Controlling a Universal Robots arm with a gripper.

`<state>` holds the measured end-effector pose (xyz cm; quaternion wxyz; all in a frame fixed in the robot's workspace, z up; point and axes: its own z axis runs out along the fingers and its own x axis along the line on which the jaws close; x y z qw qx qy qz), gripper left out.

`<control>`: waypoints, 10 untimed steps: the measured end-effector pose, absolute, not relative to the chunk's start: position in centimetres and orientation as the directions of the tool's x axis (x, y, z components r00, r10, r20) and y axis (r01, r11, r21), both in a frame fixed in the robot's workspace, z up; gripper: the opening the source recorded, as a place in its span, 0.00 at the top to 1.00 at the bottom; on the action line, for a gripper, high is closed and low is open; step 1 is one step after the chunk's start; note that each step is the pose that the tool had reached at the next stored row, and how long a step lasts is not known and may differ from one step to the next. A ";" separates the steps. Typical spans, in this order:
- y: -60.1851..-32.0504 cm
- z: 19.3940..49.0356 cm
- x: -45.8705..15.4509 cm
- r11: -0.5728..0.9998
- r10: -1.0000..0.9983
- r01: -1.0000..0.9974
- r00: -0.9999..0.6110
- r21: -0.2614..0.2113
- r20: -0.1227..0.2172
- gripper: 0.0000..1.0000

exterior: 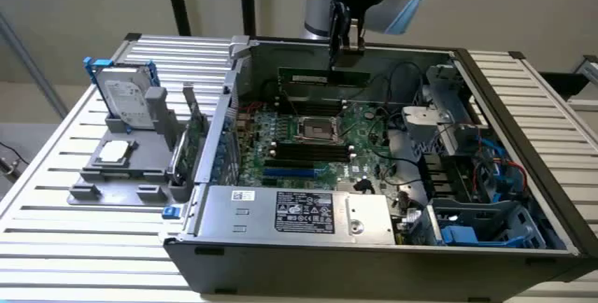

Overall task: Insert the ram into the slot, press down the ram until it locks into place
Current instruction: 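Insert the ram into the slot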

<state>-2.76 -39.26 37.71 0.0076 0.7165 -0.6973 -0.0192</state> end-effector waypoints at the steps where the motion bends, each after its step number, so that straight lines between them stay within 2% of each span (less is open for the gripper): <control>1: -39.3 37.7 -2.8 -0.027 -0.999 -0.999 0.027 0.038 -0.017 0.87; 10: -39.3 37.7 -2.8 -0.027 -0.999 -0.999 0.027 0.038 -0.017 0.87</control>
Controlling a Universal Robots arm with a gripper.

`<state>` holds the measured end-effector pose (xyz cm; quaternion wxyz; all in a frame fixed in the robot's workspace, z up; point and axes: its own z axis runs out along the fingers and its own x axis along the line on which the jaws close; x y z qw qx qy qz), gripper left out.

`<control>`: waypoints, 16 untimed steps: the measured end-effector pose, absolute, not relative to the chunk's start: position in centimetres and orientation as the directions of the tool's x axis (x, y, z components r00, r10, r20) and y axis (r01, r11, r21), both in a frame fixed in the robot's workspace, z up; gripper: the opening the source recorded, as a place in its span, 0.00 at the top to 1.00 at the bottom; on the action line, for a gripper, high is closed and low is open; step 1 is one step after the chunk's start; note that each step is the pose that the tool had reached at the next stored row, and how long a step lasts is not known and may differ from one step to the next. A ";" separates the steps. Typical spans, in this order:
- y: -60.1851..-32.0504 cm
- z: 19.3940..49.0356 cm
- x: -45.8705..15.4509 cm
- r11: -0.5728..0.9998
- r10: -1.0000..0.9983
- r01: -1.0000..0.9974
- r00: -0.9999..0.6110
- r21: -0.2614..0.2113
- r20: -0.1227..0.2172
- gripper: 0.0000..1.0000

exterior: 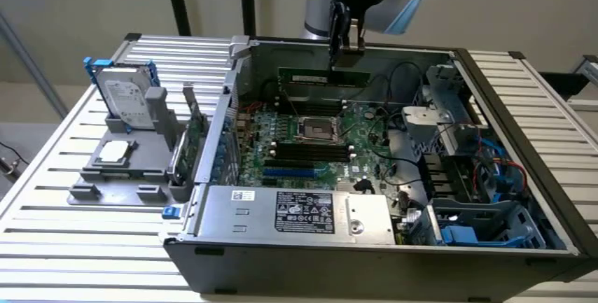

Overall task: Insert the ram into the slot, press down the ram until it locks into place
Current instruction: 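Insert the ram into the slot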

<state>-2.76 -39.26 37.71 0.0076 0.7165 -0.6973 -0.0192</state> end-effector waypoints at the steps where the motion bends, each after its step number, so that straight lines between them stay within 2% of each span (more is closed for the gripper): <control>1: -39.3 37.7 -2.8 -0.027 -0.999 -0.999 0.027 0.038 -0.017 0.87; 8: -39.3 37.6 -2.8 -0.027 -1.000 -0.999 0.027 0.038 -0.017 0.87; 16: -39.7 36.2 -2.7 -0.028 -0.999 -0.999 0.028 0.038 -0.017 0.87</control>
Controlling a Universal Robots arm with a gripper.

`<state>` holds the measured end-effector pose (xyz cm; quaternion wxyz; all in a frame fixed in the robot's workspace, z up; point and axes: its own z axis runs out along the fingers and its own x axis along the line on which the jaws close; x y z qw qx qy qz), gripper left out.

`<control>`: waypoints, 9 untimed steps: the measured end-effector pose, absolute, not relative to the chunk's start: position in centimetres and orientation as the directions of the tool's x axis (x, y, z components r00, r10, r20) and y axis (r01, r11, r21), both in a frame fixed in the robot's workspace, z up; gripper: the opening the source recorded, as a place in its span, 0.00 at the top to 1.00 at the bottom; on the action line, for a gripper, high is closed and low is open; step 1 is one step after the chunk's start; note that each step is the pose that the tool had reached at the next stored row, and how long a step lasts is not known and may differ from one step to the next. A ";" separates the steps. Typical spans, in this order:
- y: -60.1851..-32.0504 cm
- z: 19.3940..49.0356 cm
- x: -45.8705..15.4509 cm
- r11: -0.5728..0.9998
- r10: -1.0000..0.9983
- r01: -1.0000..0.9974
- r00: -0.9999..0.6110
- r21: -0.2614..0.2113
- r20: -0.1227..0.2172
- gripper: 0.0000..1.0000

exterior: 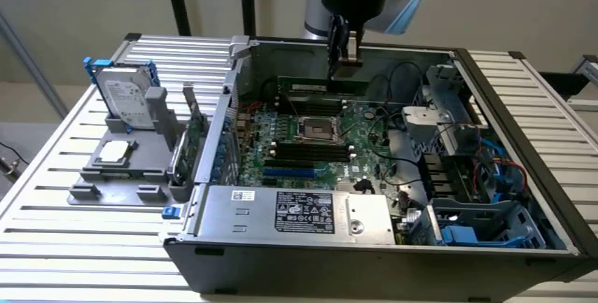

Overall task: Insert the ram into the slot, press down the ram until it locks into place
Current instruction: 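Insert the ram into the slot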

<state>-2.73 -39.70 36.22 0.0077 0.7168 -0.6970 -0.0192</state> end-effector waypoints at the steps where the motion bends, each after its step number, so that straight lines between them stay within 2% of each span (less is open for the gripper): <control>1: -39.7 36.0 -2.7 -0.029 -0.999 -0.999 0.028 0.038 -0.017 0.87; 9: -40.1 34.6 -2.6 -0.037 -0.999 -0.999 0.037 0.038 -0.017 0.87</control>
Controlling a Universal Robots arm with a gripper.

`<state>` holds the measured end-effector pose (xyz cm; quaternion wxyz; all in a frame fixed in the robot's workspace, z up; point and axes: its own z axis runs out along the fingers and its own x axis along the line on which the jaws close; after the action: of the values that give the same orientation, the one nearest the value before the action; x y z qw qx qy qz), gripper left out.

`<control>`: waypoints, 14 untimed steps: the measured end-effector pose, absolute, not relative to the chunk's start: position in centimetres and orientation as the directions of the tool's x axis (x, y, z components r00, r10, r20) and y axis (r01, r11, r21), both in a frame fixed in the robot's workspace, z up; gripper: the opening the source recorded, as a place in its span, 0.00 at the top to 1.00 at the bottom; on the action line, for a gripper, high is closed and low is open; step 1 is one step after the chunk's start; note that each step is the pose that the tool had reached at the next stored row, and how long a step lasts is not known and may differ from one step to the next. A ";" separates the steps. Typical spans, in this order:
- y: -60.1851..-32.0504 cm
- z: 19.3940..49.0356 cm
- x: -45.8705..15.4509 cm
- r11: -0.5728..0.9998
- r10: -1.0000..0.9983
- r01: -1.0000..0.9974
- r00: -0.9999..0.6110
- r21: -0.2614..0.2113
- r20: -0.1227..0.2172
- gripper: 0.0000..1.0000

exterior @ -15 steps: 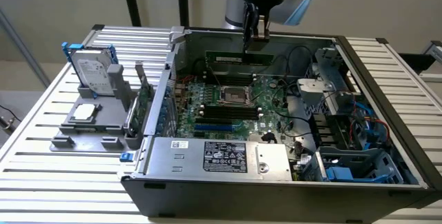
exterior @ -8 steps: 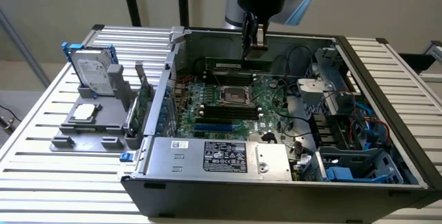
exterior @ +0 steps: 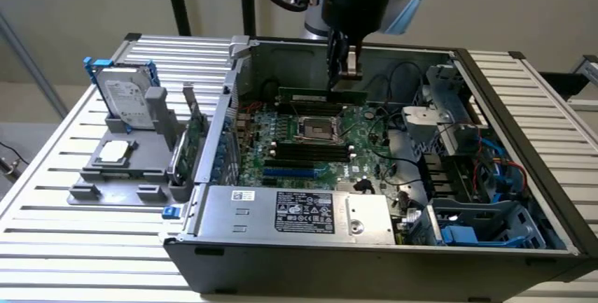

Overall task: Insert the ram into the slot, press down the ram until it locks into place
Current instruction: 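Insert the ram into the slot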

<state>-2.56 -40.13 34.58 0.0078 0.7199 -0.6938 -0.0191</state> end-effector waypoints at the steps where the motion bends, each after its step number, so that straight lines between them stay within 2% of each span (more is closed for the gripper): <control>1: -40.2 34.4 -2.5 -0.038 -0.999 -0.999 0.037 0.038 -0.017 0.87; 14: -40.8 32.0 -2.2 -0.044 -0.999 -0.998 0.043 0.038 -0.017 0.87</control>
<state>-2.15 -40.82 32.03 0.0078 0.7221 -0.6914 -0.0191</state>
